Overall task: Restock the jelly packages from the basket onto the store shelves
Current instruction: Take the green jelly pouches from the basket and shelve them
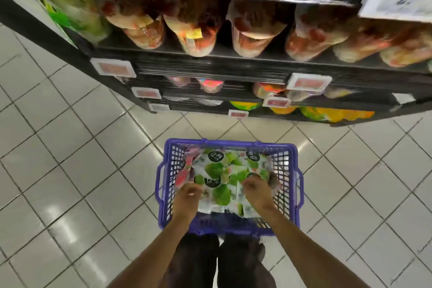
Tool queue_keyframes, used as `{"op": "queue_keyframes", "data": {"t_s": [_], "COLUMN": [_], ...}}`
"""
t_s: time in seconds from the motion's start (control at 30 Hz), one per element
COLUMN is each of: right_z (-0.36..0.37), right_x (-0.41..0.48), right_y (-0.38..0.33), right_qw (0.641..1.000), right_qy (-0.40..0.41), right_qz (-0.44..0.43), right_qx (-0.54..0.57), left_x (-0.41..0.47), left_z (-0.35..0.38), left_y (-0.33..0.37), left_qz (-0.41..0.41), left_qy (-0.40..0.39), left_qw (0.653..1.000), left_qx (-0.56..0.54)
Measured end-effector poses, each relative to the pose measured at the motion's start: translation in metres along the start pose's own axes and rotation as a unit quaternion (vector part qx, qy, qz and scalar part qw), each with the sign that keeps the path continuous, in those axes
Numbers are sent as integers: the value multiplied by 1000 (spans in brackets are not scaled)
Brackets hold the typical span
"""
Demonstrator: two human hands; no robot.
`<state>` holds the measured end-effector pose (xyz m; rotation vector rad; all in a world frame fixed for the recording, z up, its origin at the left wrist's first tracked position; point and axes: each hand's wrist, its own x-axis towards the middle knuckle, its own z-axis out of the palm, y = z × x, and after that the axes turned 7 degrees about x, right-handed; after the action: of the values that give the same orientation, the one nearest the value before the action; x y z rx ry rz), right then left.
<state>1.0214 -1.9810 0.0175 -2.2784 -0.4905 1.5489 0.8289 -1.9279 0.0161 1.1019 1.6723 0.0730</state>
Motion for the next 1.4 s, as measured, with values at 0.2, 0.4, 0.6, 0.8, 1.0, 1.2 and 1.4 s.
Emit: {"op": "queue_keyframes", "data": {"t_s": [0.2, 0.4, 0.6, 0.8, 1.0, 1.2, 1.4], "right_z": [61, 106, 118, 89, 50, 18, -39], "right_x": [79, 138, 162, 154, 121, 35, -72], "right_y": [13, 13, 25, 37, 54, 45, -10], "right_qw": [969, 982, 958, 912, 892, 887, 889], "right_qy": [-2, 0, 20, 32, 33, 22, 0], "right_qz": [128, 146, 171, 220, 235, 147, 64], "right_qx": [214, 119, 229, 346, 385, 438, 454], "left_x": [73, 102, 108, 106, 85, 27, -50], "left_z": [36, 66, 74, 74, 46, 0, -51], "left_y": [-54, -76, -82, -83, -77, -26, 65], "left_qz": [-97, -55, -58, -126, -173, -132, -87], "left_qy": [-6, -14, -24, -8, -8, -128, -158], "left_qw": [993, 983, 964, 982, 979, 948, 949], "left_qx": [61, 173, 259, 138, -110, -259, -260]}}
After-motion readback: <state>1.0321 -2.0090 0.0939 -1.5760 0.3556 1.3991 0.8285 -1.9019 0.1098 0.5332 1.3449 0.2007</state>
